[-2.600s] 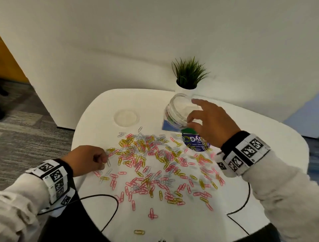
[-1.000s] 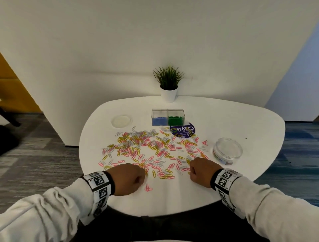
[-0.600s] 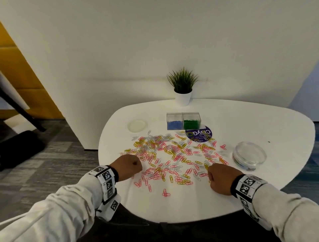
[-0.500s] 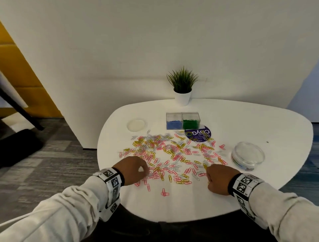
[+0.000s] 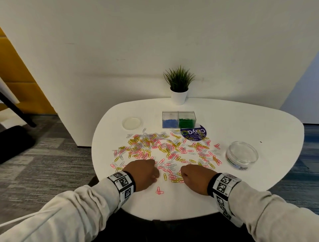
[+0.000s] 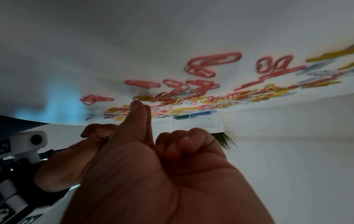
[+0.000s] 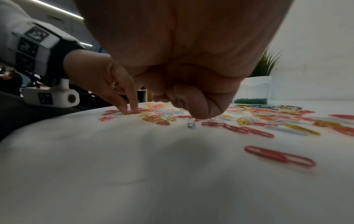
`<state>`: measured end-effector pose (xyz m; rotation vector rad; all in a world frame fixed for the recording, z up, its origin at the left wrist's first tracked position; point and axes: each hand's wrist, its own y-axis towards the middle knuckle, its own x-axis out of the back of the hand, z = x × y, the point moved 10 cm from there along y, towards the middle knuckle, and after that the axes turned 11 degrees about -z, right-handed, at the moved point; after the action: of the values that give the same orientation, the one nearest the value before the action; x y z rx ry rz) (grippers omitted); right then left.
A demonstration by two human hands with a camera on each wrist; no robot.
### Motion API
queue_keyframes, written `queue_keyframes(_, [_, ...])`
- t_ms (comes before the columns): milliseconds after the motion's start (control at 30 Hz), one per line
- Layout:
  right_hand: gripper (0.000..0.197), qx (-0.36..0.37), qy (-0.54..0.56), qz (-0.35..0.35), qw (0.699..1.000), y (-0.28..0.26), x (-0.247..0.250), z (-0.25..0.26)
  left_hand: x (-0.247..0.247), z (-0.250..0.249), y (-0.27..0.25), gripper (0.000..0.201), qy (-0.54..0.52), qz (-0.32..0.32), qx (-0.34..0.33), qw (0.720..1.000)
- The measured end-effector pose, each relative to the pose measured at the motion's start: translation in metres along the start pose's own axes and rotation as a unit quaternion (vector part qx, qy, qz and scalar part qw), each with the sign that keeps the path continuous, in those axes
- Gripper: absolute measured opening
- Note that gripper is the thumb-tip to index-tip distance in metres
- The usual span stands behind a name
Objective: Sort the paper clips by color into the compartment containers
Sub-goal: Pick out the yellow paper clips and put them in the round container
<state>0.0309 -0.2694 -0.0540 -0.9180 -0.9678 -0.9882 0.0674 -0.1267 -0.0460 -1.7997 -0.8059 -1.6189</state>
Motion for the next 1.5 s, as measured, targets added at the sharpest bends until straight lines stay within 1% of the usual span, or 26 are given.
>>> queue_keyframes(133, [0.018,-0.015,-0.018,-0.045,0.999,0.005,0.0,-0.003,0.0,-0.016,0.003,0.039,0.01,0.009,-0.033,0.999])
queue_keyframes(233, [0.019,-0.022,-0.017,-0.046,0.999,0.005,-0.002,-0.008,-0.005,-0.024,0.003,0.038,0.038,0.019,-0.047,0.998])
queue_keyframes(333, [0.015,-0.036,-0.014,-0.04,0.998,0.002,0.004,-0.017,-0.003,-0.022,0.003,0.032,0.048,0.001,-0.045,0.998])
queue_keyframes(400, [0.011,-0.024,-0.021,-0.047,0.998,0.003,0.007,-0.015,-0.001,-0.024,0.004,0.028,0.057,-0.006,-0.049,0.997])
queue_keyframes(500, [0.018,0.011,-0.047,-0.053,0.997,0.006,0.002,-0.002,0.001,-0.029,0.002,0.026,0.058,0.006,-0.058,0.997])
queue_keyframes(533, [0.02,0.019,-0.059,-0.052,0.997,0.007,-0.001,0.001,0.004,-0.026,0.001,0.025,0.041,0.0,-0.048,0.998])
queue_keyframes(567, [0.022,0.026,-0.074,-0.053,0.996,0.007,-0.004,0.004,0.01,-0.02,0.001,0.024,0.006,-0.013,-0.02,1.0])
queue_keyframes(600, [0.023,0.032,-0.089,-0.055,0.994,0.007,-0.006,0.006,0.019,-0.009,0.001,0.024,-0.047,-0.029,0.025,0.998])
queue_keyframes(633, [0.023,0.034,-0.099,-0.056,0.993,0.007,-0.006,0.007,0.026,0.005,0.002,0.028,-0.118,-0.044,0.081,0.989])
queue_keyframes(667, [0.021,0.032,-0.101,-0.057,0.993,0.006,-0.005,0.006,0.032,0.024,0.003,0.031,-0.212,-0.06,0.157,0.963])
queue_keyframes(700, [0.017,0.027,-0.098,-0.055,0.993,0.005,-0.002,0.006,0.033,0.042,0.001,0.031,-0.326,-0.074,0.242,0.911])
queue_keyframes(733, [0.013,0.021,-0.086,-0.052,0.995,0.004,0.001,0.005,0.029,0.057,-0.003,0.031,-0.426,-0.08,0.316,0.844])
queue_keyframes(767, [0.012,0.013,-0.062,-0.049,0.997,0.004,0.005,0.004,0.025,0.068,-0.008,0.032,-0.487,-0.077,0.36,0.792])
queue_keyframes(800, [0.013,0.0,-0.025,-0.05,0.998,0.004,0.011,0.001,0.022,0.074,-0.01,0.033,-0.509,-0.065,0.371,0.774])
queue_keyframes(833, [0.014,-0.016,0.019,-0.056,0.998,0.005,0.017,-0.002,0.02,0.075,-0.012,0.033,-0.513,-0.049,0.359,0.778])
queue_keyframes(900, [0.015,-0.047,0.094,-0.079,0.991,0.007,0.031,-0.012,0.016,0.071,-0.012,0.031,-0.497,-0.019,0.313,0.809])
queue_keyframes(933, [0.015,-0.059,0.115,-0.094,0.987,0.008,0.036,-0.017,0.015,0.067,-0.011,0.031,-0.469,-0.003,0.286,0.836])
queue_keyframes(967, [0.012,-0.064,0.119,-0.105,0.985,0.008,0.04,-0.021,0.015,0.062,-0.01,0.03,-0.414,0.011,0.252,0.874])
queue_keyframes(1000, [0.01,-0.061,0.109,-0.111,0.986,0.007,0.041,-0.023,0.015,0.056,-0.009,0.027,-0.337,0.021,0.209,0.918])
queue_keyframes(1033, [0.009,-0.052,0.091,-0.106,0.989,0.006,0.038,-0.022,0.016,0.049,-0.008,0.022,-0.26,0.027,0.163,0.951])
queue_keyframes(1067, [0.009,-0.039,0.072,-0.09,0.993,0.005,0.032,-0.019,0.016,0.041,-0.007,0.02,-0.197,0.033,0.122,0.972])
queue_keyframes(1100, [0.009,-0.023,0.055,-0.069,0.996,0.004,0.025,-0.014,0.015,0.032,-0.008,0.02,-0.143,0.041,0.084,0.985])
queue_keyframes(1167, [0.013,0.007,0.027,-0.024,0.999,0.001,0.01,-0.001,0.011,0.017,-0.01,0.025,-0.052,0.05,0.021,0.997])
queue_keyframes(1267, [0.021,0.049,-0.031,0.025,0.998,-0.003,-0.007,0.012,0.005,0.008,-0.01,0.029,0.014,0.044,-0.023,0.999])
queue_keyframes(1400, [0.015,0.067,-0.057,0.04,0.995,-0.009,-0.016,0.018,-0.004,0.003,-0.011,0.026,0.048,0.053,-0.058,0.996])
queue_keyframes(1500, [0.01,0.037,-0.008,0.043,0.998,-0.011,-0.012,0.015,0.0,-0.001,-0.015,0.018,0.032,0.033,-0.059,0.997])
